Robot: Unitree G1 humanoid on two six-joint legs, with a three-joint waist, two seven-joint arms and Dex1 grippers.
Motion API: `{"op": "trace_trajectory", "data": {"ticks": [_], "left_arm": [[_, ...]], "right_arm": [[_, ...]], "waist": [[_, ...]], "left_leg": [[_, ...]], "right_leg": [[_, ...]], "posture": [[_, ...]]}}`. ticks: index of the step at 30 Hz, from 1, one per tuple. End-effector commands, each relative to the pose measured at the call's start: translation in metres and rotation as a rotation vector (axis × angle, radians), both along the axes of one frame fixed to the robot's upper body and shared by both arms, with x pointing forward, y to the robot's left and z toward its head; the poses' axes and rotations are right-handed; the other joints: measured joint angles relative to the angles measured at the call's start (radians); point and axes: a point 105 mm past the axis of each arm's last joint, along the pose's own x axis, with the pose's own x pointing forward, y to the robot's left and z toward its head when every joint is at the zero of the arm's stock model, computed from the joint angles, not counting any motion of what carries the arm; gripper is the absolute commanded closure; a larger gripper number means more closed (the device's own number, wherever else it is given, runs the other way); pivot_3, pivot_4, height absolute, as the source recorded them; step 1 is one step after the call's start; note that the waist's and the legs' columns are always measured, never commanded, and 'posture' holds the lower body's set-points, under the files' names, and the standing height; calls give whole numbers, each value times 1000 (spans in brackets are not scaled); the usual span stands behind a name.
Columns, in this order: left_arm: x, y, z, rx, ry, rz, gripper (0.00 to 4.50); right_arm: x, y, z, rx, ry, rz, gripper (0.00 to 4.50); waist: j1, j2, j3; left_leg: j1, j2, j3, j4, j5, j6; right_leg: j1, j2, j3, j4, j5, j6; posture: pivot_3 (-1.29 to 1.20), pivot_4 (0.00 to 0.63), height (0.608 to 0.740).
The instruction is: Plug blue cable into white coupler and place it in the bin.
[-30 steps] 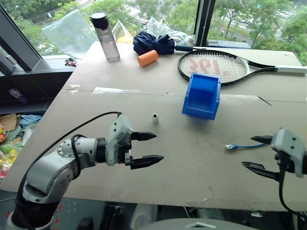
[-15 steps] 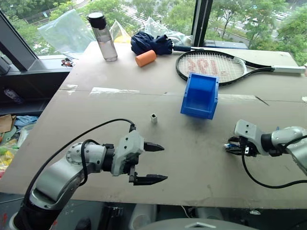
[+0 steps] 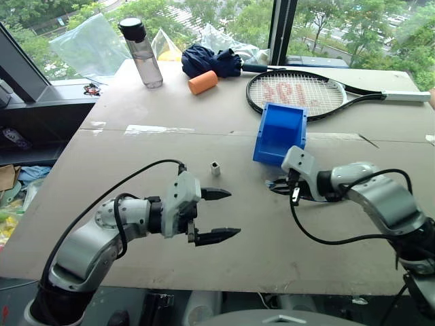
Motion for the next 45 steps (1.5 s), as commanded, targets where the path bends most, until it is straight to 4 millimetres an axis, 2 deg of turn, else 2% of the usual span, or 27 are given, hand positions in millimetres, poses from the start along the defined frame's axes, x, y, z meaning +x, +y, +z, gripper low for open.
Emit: {"op": "trace_trajectory", "data": {"ticks": [1,4,6,7,10,12,14,17,21,24,31,32,33,36,39,42,45], "left_arm": [[14,2,0,30,-38,20,0],[29,-3,-9,57,-26,45,0],[34,-8,-15,96,-30,19,0],[39,-13,-20,126,-70,4,0],[49,-25,-31,133,-57,-14,0],[53,-41,-39,132,-56,-77,0],[57,-51,-46,150,-68,-118,0],[68,-65,-53,170,-81,-134,0],[84,-81,-63,212,-83,-148,0],[87,-85,-77,300,-90,-242,836],[86,-71,-79,341,-66,-317,4022],[86,-69,-77,328,-56,-322,4423],[85,-68,-74,312,-45,-326,4475],[78,-73,-52,171,65,-346,4475],[62,-82,-7,-70,262,-400,4475],[49,-82,16,-154,384,-432,4475],[41,-80,26,-182,443,-443,4475]], "right_arm": [[8,7,-13,-44,-2,14,4087],[5,2,-16,-39,-9,11,2797],[2,1,-5,23,-70,17,1857],[-8,-2,6,87,-118,51,1486],[-31,-16,28,223,-208,74,1486],[-50,-37,41,319,-262,-15,1486],[-69,-53,41,304,-310,-88,1486],[-94,-66,34,262,-330,-201,1486],[-113,-72,33,278,-339,-351,1486],[-122,-71,26,291,-327,-443,1351],[-127,-59,14,354,-266,-508,1351],[-125,-56,14,379,-257,-518,1351],[-123,-53,15,404,-248,-526,1351],[-115,-44,12,521,-161,-559,1351],[-105,-33,8,714,-14,-571,1351],[-101,-26,19,843,39,-543,1351],[-100,-22,31,935,63,-517,1351]], "waist": [[2,0,0],[5,1,0],[6,0,0],[7,0,0],[20,1,0],[21,1,0],[31,0,-1],[22,0,-1],[7,1,-2],[9,2,-4],[4,0,-6],[3,0,-6],[1,0,-6],[-5,0,-6],[-2,0,-4],[2,1,-4],[-4,2,-4]], "left_leg": [[-1,0,0,0,0,0],[-1,-1,2,0,0,0],[-1,-2,2,0,0,0],[-1,-1,2,0,0,0],[-1,-2,3,0,0,0],[-1,-1,3,0,0,0],[-2,-1,1,0,0,0],[-1,-1,1,0,0,0],[1,1,3,2,0,0],[1,1,2,3,0,0],[0,1,3,4,-1,1],[0,1,3,4,-1,2],[0,1,2,3,-1,2],[1,1,2,2,-1,2],[0,2,-1,3,-1,2],[-2,3,-5,4,-1,2],[-1,1,-5,4,-1,2]], "right_leg": [[0,0,0,0,0,0],[0,-1,0,-1,0,0],[0,-1,1,-1,0,0],[0,-1,1,-1,0,0],[0,-1,2,-1,0,1],[0,0,1,-1,0,1],[1,0,0,0,0,1],[2,0,-1,-1,0,1],[2,3,2,1,-2,4],[3,3,1,1,-2,5],[3,3,3,0,-2,3],[3,3,3,0,-2,3],[3,3,2,0,-2,3],[3,4,2,0,-2,2],[2,4,1,0,-1,2],[2,2,0,1,-1,1],[2,2,1,1,-1,1]], "posture": [[0,150,740],[0,150,740],[0,150,740],[0,150,740],[0,150,740],[0,150,740],[0,150,740],[0,150,740],[0,150,740],[0,150,740],[0,150,740],[0,150,740],[0,150,740],[0,150,740],[0,150,740],[0,150,740],[0,150,740]]}}
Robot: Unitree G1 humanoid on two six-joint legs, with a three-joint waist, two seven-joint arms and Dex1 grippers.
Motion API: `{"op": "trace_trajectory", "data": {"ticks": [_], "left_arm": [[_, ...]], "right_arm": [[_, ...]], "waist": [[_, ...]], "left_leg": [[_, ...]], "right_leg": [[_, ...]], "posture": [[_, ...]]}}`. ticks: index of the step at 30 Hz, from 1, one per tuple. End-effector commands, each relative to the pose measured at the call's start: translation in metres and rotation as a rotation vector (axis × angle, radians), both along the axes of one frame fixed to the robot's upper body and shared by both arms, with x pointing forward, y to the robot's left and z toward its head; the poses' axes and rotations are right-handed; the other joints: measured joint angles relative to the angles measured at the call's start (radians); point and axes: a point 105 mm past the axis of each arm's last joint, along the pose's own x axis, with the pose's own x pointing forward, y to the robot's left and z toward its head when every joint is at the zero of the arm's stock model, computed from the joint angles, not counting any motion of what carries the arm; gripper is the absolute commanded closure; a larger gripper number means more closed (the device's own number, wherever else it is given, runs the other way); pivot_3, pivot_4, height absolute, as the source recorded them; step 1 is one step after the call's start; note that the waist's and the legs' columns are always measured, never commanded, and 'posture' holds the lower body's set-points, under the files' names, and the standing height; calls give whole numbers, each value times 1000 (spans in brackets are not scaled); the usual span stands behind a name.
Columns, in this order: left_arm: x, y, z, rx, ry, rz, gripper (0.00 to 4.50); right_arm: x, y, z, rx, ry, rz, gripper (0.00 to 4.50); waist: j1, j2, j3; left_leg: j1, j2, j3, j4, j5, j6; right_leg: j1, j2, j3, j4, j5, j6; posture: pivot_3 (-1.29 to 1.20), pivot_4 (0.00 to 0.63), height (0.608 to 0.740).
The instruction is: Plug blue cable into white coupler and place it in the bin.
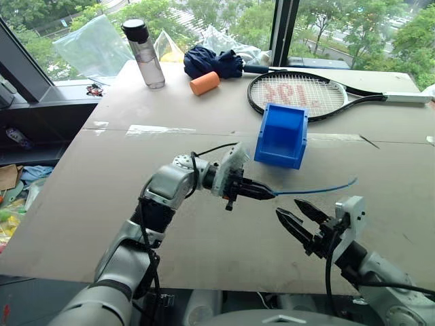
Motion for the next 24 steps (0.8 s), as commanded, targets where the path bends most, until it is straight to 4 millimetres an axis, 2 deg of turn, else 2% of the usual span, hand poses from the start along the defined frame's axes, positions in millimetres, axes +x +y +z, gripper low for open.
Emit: {"op": "trace_trajectory", "data": {"ticks": [1,4,8,9,10,11,20,21,22,24], "left_arm": [[-11,-1,19,-58,64,-22,4475],[-19,3,26,-83,93,-26,4475],[-22,3,29,-95,104,-23,4475],[-22,3,29,-99,105,-22,4500],[-21,3,30,-103,105,-22,4500],[-22,2,31,-106,104,-27,4500],[-27,1,30,-97,91,-72,4500],[-27,1,30,-96,90,-75,4500],[-28,1,29,-95,88,-78,4500],[-28,1,29,-95,85,-81,4500]], "right_arm": [[-2,3,25,122,-52,27,1351],[-5,4,42,263,-64,57,1351],[-8,5,45,311,-39,90,1351],[-8,6,44,311,-27,102,1887],[-9,7,44,307,-17,113,2141],[-9,9,43,309,-5,129,2616],[-5,8,43,318,15,118,2616],[-5,8,44,325,15,116,3142],[-5,8,44,333,15,116,3454],[-6,8,45,341,19,121,4352]], "waist": [[-1,0,0],[-2,1,0],[0,1,0],[0,1,0],[0,1,0],[0,1,0],[0,1,0],[0,1,0],[-1,1,0],[0,1,0]], "left_leg": [[0,0,0,0,0,0],[1,0,-1,0,0,0],[1,0,-1,-1,0,0],[1,0,0,-1,0,0],[1,0,0,-1,0,0],[1,0,0,-1,0,0],[1,0,1,-1,0,0],[1,0,1,-1,0,0],[1,0,1,-1,0,0],[1,0,1,-1,0,0]], "right_leg": [[0,0,0,0,0,0],[0,1,0,1,0,0],[0,1,0,1,0,0],[0,1,0,1,0,0],[0,1,0,0,0,0],[0,1,1,0,0,0],[0,1,1,0,0,0],[0,1,1,0,0,0],[0,1,1,0,0,-1],[0,1,1,0,0,-1]], "posture": [[0,150,740],[0,150,740],[0,150,740],[0,150,740],[0,150,740],[0,150,740],[0,150,740],[0,150,740],[0,150,740],[0,150,740]]}}
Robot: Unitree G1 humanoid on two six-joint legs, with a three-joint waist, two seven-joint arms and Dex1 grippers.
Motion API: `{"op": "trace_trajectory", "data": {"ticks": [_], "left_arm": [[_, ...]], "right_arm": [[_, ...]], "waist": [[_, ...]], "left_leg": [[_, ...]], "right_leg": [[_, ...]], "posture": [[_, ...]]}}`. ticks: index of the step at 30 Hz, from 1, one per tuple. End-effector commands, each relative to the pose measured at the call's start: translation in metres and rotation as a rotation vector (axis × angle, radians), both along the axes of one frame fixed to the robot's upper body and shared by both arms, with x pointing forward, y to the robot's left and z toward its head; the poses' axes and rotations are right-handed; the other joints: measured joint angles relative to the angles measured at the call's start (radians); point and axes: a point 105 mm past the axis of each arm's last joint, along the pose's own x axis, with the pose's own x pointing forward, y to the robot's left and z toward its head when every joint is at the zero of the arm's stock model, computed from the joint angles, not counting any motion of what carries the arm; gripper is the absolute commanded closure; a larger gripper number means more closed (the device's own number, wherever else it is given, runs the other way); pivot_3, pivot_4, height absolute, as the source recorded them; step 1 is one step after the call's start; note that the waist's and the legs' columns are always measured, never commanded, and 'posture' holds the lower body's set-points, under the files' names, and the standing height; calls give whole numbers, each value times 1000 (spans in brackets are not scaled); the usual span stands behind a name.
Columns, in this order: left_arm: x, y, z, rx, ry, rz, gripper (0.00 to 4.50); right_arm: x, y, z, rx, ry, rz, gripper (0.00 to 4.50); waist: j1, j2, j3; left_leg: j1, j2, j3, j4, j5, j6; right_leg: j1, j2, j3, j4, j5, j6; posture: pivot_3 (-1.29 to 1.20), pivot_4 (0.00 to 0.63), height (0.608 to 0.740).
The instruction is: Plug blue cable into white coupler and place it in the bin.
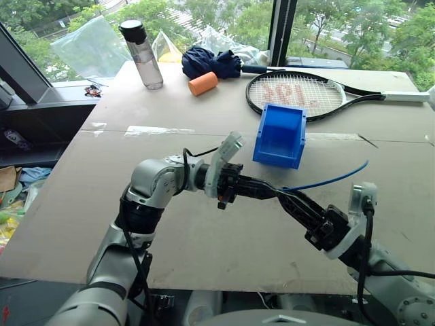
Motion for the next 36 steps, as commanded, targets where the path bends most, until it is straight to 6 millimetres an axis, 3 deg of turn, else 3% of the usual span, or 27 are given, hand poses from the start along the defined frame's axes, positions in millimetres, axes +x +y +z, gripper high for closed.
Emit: {"op": "trace_trajectory", "data": {"ticks": [1,10,11,12,18,23,24,26,30,32,33,36], "left_arm": [[-9,-4,9,-32,-43,-60,4500],[-5,-5,12,-57,-98,-20,4500],[-2,-5,13,-64,-112,2,3493],[1,-5,15,-68,-131,24,3279],[-6,7,10,-20,-134,-1,462],[-8,7,5,-14,-147,-4,462],[-7,6,5,-20,-149,2,891],[-5,4,7,-34,-147,6,1196],[-6,4,5,-36,-142,-5,3008],[-8,4,4,-32,-142,-19,3703],[-9,3,4,-31,-139,-28,4380],[-11,1,6,-35,-140,-41,4480]], "right_arm": [[-2,-1,7,24,-22,-4,4434],[-5,2,8,36,-14,33,4434],[-5,1,8,38,-16,29,4500],[-4,0,9,42,-17,24,4500],[0,-9,14,69,-30,-18,4500],[-1,-10,14,64,-27,-12,4500],[-1,-10,13,60,-27,-6,4500],[-2,-9,13,53,-26,2,4500],[-4,-7,14,55,-28,14,4500],[-5,-6,15,58,-33,21,4500],[-6,-5,16,59,-35,23,4500],[-8,-4,17,61,-40,33,4500]], "waist": [[1,0,0],[1,0,0],[1,0,0],[1,0,0],[0,0,0],[3,0,0],[4,0,0],[4,0,0],[2,0,0],[1,0,0],[1,0,0],[2,0,0]], "left_leg": [[0,0,0,0,0,0],[0,0,0,0,0,0],[0,0,0,0,0,0],[0,0,0,0,0,0],[0,0,0,0,0,0],[0,0,0,-1,0,0],[0,0,0,-1,0,0],[0,0,1,-1,0,0],[0,0,1,-1,0,0],[0,0,1,-1,0,0],[0,0,1,-1,0,0],[0,0,1,-1,0,0]], "right_leg": [[0,0,0,0,0,0],[0,0,0,0,0,0],[0,0,0,0,0,0],[0,0,0,0,0,0],[0,0,0,0,0,0],[0,0,1,0,-1,-1],[0,0,0,-1,-1,-1],[0,0,1,-1,-1,-1],[0,0,1,-1,0,-1],[0,0,1,-1,0,-1],[0,0,1,-1,0,-1],[0,0,1,-1,-1,-1]], "posture": [[0,150,740],[0,150,740],[0,150,740],[0,150,740],[0,150,740],[0,150,740],[0,150,740],[0,150,740],[0,150,740],[0,150,740],[0,150,740],[0,150,740]]}}
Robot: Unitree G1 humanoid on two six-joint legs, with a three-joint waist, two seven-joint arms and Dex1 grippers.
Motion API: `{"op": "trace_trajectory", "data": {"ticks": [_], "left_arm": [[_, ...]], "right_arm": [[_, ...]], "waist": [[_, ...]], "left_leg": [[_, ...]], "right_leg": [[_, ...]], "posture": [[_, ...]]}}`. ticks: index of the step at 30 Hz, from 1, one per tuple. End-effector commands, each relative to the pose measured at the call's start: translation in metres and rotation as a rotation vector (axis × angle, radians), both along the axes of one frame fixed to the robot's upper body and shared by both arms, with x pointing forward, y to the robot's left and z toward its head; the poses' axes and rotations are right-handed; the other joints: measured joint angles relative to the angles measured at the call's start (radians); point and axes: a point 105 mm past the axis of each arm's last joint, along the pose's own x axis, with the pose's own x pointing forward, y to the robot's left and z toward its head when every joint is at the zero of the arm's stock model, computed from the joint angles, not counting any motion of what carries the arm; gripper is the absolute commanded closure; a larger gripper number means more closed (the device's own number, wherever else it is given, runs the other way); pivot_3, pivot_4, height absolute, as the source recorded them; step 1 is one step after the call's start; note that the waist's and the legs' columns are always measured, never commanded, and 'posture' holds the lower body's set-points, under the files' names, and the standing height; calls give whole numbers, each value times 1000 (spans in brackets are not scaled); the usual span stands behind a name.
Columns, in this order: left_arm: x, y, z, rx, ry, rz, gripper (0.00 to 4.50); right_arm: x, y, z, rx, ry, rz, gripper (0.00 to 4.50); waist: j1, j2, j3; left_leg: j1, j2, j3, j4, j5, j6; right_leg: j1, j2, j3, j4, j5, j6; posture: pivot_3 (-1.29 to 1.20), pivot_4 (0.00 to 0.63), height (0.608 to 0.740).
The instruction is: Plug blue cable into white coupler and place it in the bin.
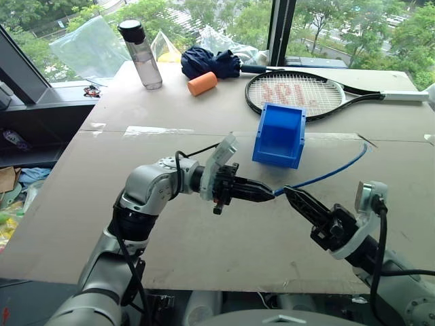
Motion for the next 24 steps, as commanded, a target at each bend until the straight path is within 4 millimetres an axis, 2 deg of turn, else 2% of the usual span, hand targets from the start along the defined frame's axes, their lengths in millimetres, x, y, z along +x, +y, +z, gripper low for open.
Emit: {"op": "trace_trajectory", "data": {"ticks": [1,4,5,6,9,16,17,19,21,24], "left_arm": [[-6,-6,9,-14,-34,-45,4480],[-7,-8,14,-26,-38,-48,4480],[-7,-9,15,-29,-38,-48,4500],[-7,-9,15,-29,-38,-49,4500],[-7,-8,15,-27,-39,-52,4500],[-6,-6,9,-12,-45,-54,4500],[-5,-5,8,-10,-46,-53,4500],[-6,-4,6,-7,-50,-55,4500],[-7,-3,5,-5,-54,-57,4500],[-7,-2,5,-8,-68,-52,4500]], "right_arm": [[-6,3,11,22,-44,28,4500],[-7,4,9,6,-40,36,4500],[-7,5,7,-5,-35,40,3837],[-7,5,6,-12,-32,42,3596],[-9,8,2,-44,-24,49,2159],[-5,8,9,0,-39,42,2159],[-5,8,10,8,-39,44,2634],[-5,8,11,14,-39,52,3287],[-5,9,12,16,-39,59,4390],[-5,11,13,15,-39,72,4461]], "waist": [[0,0,0],[0,0,0],[0,0,0],[1,0,0],[0,0,0],[0,0,0],[0,0,0],[0,0,0],[0,0,0],[0,0,0]], "left_leg": [[0,0,0,0,0,0],[0,0,0,0,0,0],[0,0,0,0,0,0],[0,0,0,0,0,0],[0,0,0,0,0,0],[0,0,0,0,0,0],[0,0,0,0,0,0],[0,0,0,0,0,0],[0,0,0,0,0,0],[0,0,0,0,0,0]], "right_leg": [[0,0,0,0,0,0],[0,0,0,0,0,0],[0,0,0,0,0,0],[0,0,0,0,0,0],[0,0,0,0,0,0],[0,0,0,0,0,1],[0,0,0,0,0,1],[0,0,0,0,0,0],[0,0,0,0,0,0],[0,0,0,0,0,0]], "posture": [[0,150,740],[0,150,740],[0,150,740],[0,150,740],[0,150,740],[0,150,740],[0,150,740],[0,150,740],[0,150,740],[0,150,740]]}}
